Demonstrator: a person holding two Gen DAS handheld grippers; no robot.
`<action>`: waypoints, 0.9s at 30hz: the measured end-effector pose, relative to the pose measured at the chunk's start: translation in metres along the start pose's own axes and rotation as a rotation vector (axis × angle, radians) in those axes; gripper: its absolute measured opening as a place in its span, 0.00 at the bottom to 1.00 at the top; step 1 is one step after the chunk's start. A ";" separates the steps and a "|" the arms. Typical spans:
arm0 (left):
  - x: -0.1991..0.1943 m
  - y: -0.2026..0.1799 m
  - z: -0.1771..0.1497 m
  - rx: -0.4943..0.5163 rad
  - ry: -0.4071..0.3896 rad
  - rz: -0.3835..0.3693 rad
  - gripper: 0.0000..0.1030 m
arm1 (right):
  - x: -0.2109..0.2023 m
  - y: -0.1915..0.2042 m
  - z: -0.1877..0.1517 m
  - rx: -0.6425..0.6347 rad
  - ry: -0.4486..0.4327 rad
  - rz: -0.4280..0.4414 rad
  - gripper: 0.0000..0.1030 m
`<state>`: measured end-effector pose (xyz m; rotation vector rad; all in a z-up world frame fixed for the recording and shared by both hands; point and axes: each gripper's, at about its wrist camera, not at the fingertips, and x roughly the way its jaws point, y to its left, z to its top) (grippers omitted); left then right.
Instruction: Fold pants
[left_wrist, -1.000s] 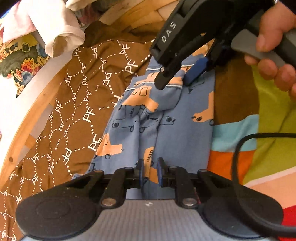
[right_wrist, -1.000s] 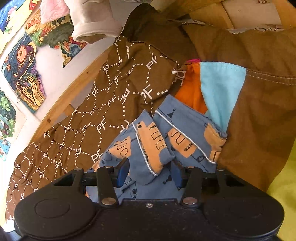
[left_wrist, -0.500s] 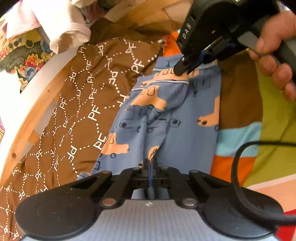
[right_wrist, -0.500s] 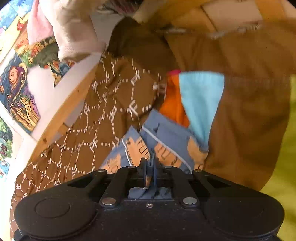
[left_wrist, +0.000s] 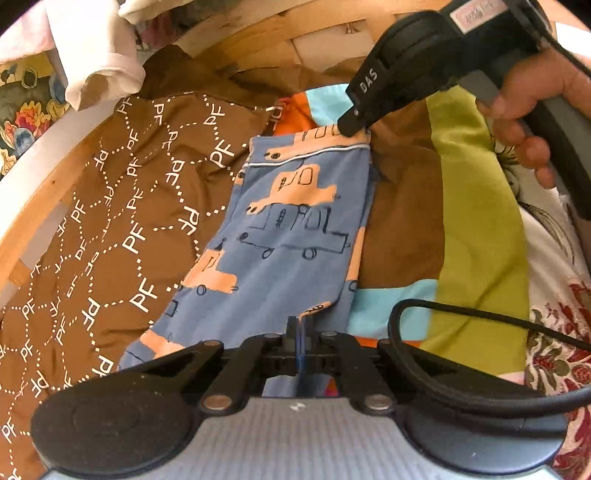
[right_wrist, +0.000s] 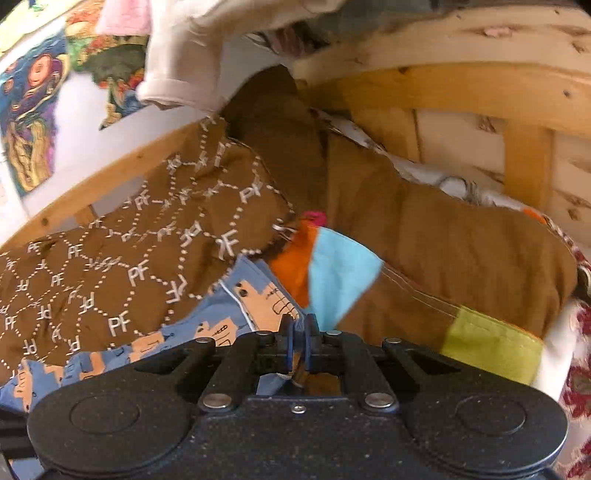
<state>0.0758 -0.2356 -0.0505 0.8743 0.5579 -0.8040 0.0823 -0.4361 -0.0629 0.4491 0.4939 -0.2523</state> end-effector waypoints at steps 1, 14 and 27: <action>0.002 0.000 -0.001 0.003 -0.003 -0.005 0.00 | 0.000 0.000 0.000 -0.002 0.001 -0.006 0.05; -0.042 0.077 -0.055 -0.303 0.018 0.073 0.61 | -0.006 0.026 -0.001 -0.145 -0.069 0.018 0.64; -0.009 0.230 -0.127 -0.504 0.206 0.342 0.61 | 0.043 0.089 -0.005 -0.571 -0.024 0.268 0.70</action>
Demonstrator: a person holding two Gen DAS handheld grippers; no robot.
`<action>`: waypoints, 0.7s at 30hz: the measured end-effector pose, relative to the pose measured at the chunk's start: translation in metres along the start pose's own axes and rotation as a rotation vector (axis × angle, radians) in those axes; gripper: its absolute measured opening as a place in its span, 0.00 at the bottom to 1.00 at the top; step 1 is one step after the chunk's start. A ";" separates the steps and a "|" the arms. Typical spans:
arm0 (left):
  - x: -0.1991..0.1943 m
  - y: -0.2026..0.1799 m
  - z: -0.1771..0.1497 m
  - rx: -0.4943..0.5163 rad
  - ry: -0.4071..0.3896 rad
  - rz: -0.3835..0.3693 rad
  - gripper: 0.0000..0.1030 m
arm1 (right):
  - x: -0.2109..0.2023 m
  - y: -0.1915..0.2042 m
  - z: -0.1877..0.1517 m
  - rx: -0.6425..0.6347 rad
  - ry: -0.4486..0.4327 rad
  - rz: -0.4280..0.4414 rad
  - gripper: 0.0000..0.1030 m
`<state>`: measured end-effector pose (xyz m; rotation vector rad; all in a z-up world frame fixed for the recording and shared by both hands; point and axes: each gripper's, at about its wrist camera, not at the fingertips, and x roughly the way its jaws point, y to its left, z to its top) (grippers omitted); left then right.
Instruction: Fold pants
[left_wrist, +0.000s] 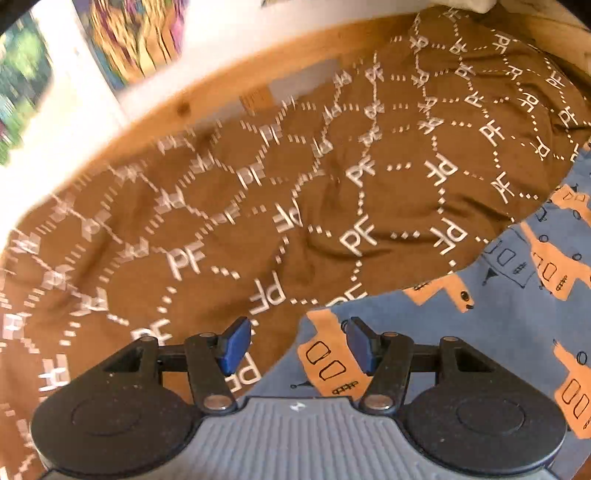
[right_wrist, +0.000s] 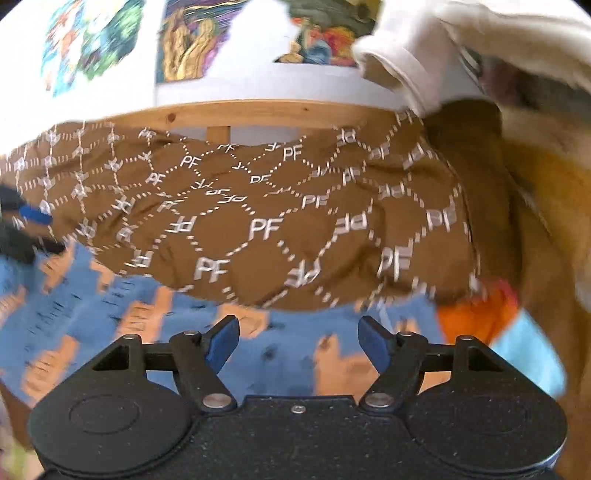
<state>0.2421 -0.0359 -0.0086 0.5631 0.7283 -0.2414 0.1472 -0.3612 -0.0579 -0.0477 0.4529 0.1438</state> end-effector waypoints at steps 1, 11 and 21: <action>0.009 0.005 0.002 -0.009 0.040 -0.041 0.60 | 0.006 -0.004 0.001 -0.004 -0.003 0.000 0.70; 0.019 0.002 0.001 -0.032 0.045 0.054 0.04 | 0.027 -0.011 -0.012 -0.035 0.090 -0.122 0.40; -0.024 -0.026 -0.018 -0.130 -0.085 0.108 0.77 | 0.003 -0.016 -0.014 0.071 0.029 -0.065 0.78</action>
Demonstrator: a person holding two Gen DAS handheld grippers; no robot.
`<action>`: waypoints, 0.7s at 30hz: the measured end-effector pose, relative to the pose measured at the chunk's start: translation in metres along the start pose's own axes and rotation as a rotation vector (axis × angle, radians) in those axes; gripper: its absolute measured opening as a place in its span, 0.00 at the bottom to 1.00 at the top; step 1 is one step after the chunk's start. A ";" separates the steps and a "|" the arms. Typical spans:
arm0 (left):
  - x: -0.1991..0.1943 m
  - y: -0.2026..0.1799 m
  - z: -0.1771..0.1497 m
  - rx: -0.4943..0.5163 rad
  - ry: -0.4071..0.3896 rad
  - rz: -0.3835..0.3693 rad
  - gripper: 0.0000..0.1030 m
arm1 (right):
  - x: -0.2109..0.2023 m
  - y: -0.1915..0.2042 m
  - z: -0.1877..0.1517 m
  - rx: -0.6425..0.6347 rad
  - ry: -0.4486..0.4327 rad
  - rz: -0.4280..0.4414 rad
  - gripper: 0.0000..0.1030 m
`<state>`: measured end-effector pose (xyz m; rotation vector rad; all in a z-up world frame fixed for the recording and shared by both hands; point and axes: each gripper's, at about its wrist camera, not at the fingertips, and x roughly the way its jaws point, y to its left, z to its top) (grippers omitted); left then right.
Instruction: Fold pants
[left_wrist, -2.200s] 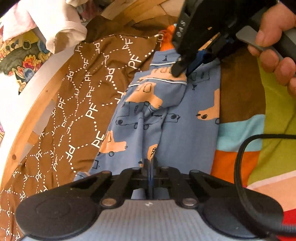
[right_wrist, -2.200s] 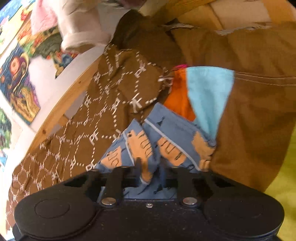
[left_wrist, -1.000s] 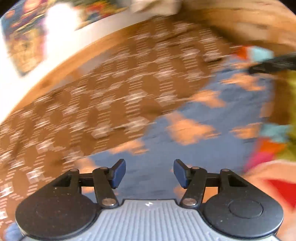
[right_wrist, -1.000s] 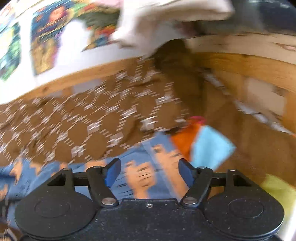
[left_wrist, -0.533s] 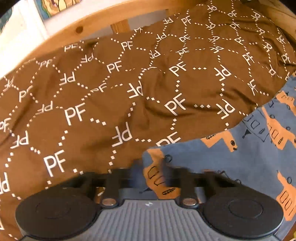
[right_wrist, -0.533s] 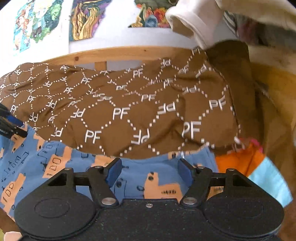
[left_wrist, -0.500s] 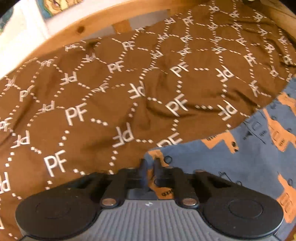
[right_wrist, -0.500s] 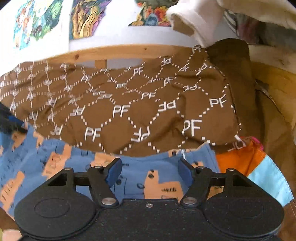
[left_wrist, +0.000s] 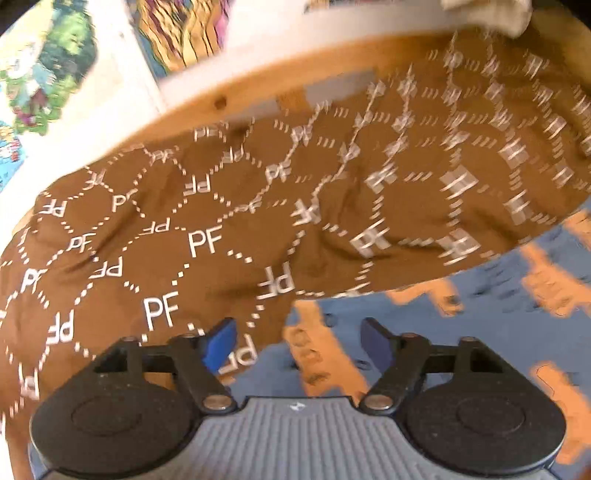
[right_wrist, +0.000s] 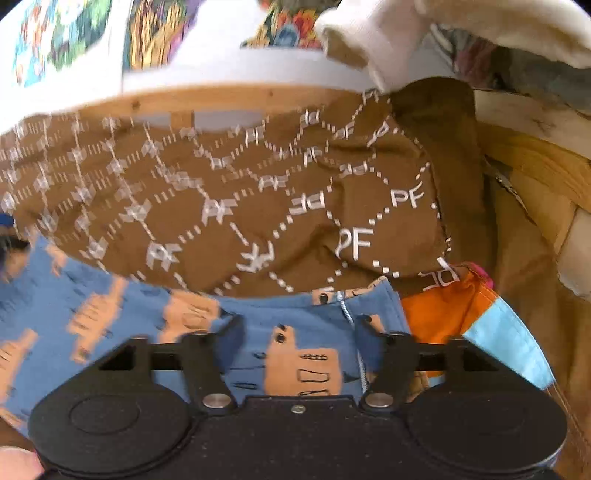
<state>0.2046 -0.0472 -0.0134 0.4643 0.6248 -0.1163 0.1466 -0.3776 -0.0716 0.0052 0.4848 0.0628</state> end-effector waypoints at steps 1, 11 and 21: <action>-0.010 -0.005 -0.006 0.005 -0.009 -0.019 0.77 | -0.008 0.001 0.000 0.014 0.002 0.019 0.78; -0.049 -0.077 -0.085 0.289 0.042 -0.037 0.80 | -0.011 0.033 -0.021 -0.191 0.291 -0.003 0.87; -0.060 -0.067 -0.044 0.324 0.058 -0.160 0.89 | -0.063 0.002 -0.002 0.008 0.025 -0.036 0.99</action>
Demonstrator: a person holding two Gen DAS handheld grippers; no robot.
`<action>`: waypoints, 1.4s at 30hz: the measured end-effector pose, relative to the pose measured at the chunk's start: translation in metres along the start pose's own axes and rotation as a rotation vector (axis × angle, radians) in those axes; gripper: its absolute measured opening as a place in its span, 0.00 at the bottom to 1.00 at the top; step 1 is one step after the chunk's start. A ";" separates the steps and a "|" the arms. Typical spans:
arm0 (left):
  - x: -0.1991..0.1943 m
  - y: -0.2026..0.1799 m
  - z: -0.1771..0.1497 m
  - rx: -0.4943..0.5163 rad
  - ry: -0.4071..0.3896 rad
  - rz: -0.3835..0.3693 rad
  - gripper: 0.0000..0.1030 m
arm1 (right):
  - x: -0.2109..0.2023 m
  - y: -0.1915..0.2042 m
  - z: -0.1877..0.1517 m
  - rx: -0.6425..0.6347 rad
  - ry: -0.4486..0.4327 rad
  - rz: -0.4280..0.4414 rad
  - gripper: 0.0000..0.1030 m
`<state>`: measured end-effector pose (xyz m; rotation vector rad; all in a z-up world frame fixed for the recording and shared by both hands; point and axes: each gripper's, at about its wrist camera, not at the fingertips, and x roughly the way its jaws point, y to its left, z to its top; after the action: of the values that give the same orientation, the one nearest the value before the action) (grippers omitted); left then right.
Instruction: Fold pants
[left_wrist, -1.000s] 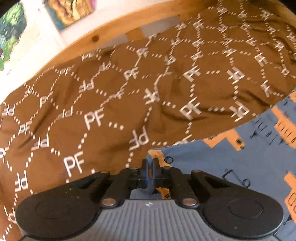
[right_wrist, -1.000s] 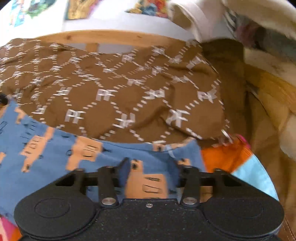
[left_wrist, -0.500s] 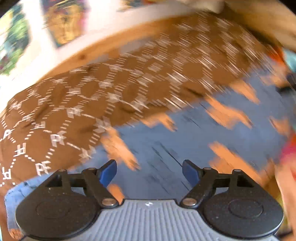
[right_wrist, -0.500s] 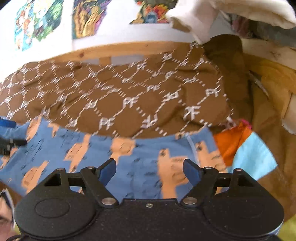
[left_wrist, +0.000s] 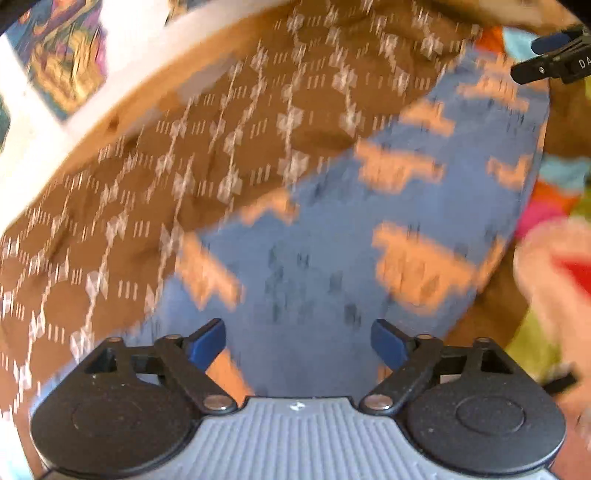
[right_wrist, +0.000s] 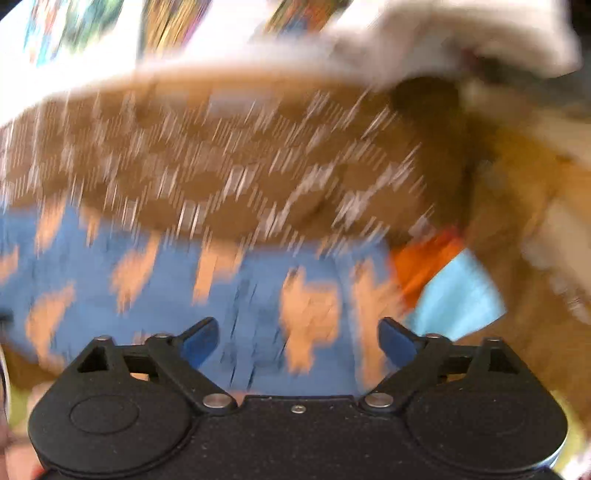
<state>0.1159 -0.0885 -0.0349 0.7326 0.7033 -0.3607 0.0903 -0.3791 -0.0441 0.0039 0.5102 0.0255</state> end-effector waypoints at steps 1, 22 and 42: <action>0.002 -0.002 0.014 0.014 -0.033 -0.012 0.89 | -0.007 -0.006 0.000 0.059 -0.046 -0.018 0.99; 0.113 -0.119 0.232 0.049 -0.234 -0.372 0.91 | -0.008 -0.052 -0.038 0.498 -0.058 -0.082 0.60; 0.107 -0.116 0.230 -0.058 -0.188 -0.313 0.97 | 0.006 -0.077 -0.048 0.663 -0.013 -0.044 0.15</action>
<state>0.2358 -0.3403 -0.0427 0.5248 0.6476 -0.6829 0.0738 -0.4559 -0.0896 0.6405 0.4871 -0.1877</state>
